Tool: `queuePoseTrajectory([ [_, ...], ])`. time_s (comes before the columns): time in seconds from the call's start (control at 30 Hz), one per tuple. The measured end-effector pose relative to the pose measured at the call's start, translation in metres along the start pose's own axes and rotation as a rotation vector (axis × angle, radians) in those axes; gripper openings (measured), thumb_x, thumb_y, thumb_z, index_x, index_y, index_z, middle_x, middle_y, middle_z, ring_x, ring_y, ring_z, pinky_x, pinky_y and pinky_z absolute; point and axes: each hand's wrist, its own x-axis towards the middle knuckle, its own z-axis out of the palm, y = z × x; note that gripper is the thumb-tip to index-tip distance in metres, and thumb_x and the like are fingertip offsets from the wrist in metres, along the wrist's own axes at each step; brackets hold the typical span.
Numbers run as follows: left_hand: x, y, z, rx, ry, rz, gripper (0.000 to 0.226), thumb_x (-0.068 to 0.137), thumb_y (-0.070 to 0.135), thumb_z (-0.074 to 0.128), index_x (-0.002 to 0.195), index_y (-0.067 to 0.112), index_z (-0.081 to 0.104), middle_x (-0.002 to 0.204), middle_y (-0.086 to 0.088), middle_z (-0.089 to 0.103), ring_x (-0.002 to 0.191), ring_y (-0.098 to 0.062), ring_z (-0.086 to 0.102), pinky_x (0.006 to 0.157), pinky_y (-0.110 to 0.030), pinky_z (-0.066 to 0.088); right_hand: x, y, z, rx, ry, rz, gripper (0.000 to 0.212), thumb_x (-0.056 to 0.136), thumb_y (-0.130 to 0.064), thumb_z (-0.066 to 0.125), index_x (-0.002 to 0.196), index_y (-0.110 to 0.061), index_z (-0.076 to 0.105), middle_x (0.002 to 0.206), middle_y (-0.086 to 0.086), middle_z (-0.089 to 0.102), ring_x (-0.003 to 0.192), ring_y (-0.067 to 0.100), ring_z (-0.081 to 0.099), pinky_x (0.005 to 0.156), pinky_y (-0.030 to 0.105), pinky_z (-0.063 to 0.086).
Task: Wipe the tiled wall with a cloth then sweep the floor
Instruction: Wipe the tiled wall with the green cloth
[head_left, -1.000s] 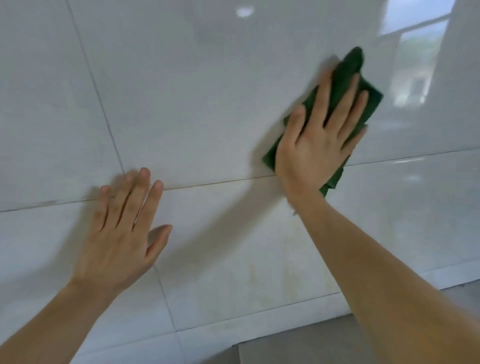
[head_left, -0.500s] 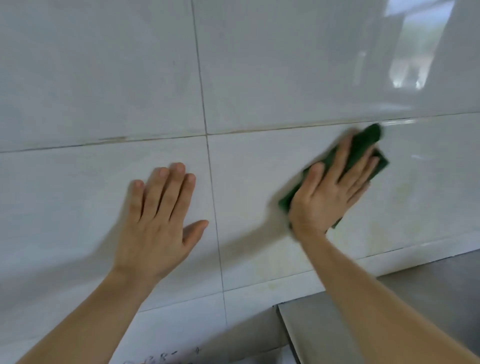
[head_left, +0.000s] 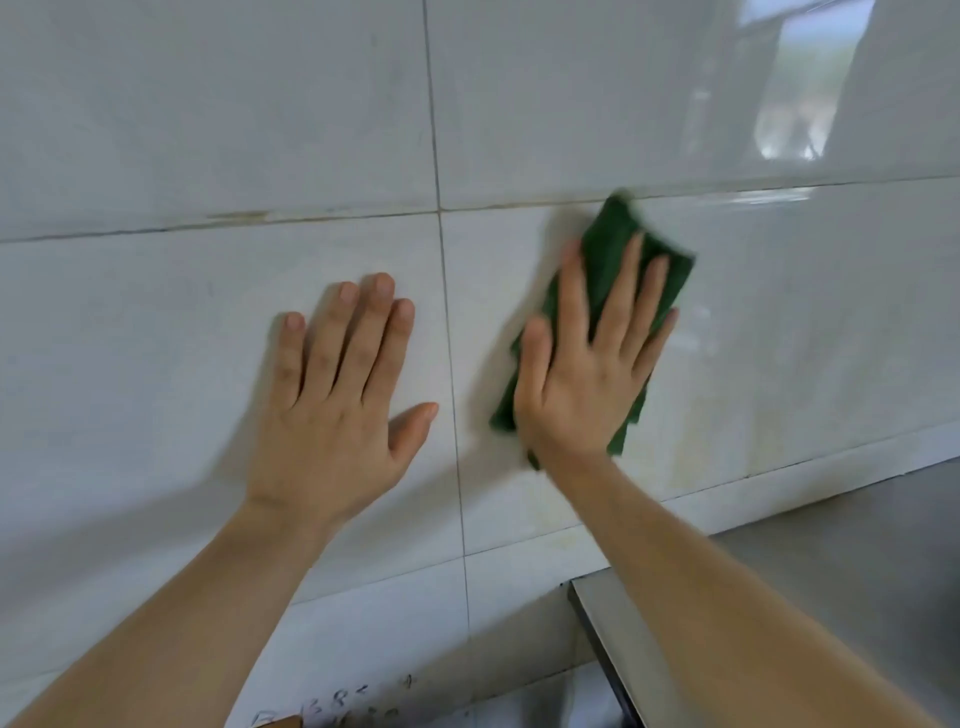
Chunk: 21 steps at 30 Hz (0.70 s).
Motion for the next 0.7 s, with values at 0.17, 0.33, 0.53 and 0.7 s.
queuePoseTrajectory([
  [0.17,-0.012,0.0,-0.009,-0.094,-0.004,-0.037,0.073,0.094,0.043,0.033,0.148,0.007,0.0,0.156,-0.006,-0.017,0.143,-0.019,-0.014,0.115,-0.041,-0.011,-0.133,0.039,-0.013,-0.081,-0.35,-0.338,0.047,0.099,-0.047,0.016,0.139,-0.028,0.033,0.16,0.003,-0.01,0.146,0.025,-0.017,0.114,0.057,0.001],
  [0.33,-0.069,0.001,-0.007,-0.03,-0.058,0.0,0.072,0.094,0.041,0.034,0.148,0.006,0.003,0.156,-0.006,-0.015,0.144,-0.022,-0.01,0.116,-0.045,-0.007,-0.03,-0.012,0.0,-0.023,-0.031,-0.047,0.049,0.098,-0.041,0.029,0.143,-0.025,0.034,0.152,0.018,0.029,0.141,0.035,0.017,0.114,0.058,0.013],
  [0.53,-0.087,0.003,0.002,-0.008,-0.074,-0.099,0.069,0.096,0.038,0.029,0.148,0.004,-0.001,0.155,-0.006,-0.019,0.143,-0.022,-0.013,0.115,-0.045,-0.009,-0.151,0.004,0.011,-0.041,-0.164,-0.495,0.039,0.098,-0.041,0.026,0.132,-0.031,0.043,0.15,0.007,0.023,0.148,0.025,0.001,0.118,0.054,0.006],
  [0.7,-0.093,0.026,0.001,-0.067,-0.1,-0.035,0.07,0.095,0.039,0.029,0.148,0.007,-0.003,0.155,-0.004,-0.021,0.143,-0.021,-0.015,0.115,-0.045,-0.007,-0.145,0.088,-0.006,-0.079,-0.27,-0.591,0.039,0.092,-0.037,0.039,0.13,-0.029,0.044,0.147,0.008,0.03,0.148,0.022,-0.001,0.117,0.05,0.0],
])
